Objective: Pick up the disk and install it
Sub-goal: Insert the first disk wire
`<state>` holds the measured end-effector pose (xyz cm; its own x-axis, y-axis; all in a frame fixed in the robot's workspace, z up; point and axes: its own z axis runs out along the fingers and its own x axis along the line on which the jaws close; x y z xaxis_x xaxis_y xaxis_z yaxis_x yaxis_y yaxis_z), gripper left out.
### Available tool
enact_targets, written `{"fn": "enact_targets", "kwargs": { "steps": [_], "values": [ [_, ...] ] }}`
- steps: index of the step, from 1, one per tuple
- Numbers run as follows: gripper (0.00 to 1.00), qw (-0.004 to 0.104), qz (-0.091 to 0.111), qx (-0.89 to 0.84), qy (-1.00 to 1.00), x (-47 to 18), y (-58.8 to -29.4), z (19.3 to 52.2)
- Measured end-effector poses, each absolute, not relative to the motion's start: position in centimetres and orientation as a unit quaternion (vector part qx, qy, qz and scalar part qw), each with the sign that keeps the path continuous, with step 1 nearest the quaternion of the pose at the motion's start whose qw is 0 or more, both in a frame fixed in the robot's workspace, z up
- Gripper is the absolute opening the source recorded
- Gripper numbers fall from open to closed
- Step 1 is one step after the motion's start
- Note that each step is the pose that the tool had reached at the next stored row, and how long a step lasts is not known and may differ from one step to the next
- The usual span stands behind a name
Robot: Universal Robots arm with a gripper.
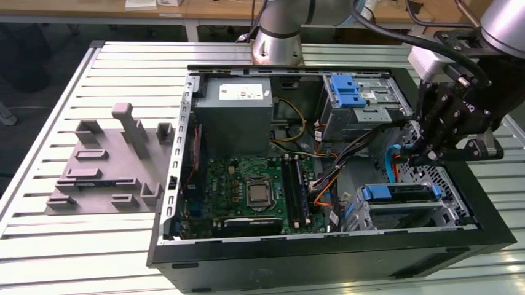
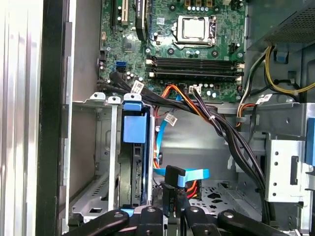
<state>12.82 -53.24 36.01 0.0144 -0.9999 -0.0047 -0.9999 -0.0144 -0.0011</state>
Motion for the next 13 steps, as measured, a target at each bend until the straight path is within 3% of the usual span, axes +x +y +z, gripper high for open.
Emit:
{"fn": "enact_targets", "kwargs": {
  "steps": [13],
  "values": [
    [0.25, 0.003, -0.014, -0.712, 0.702, 12.82, -52.61, 35.45]
  ]
}}
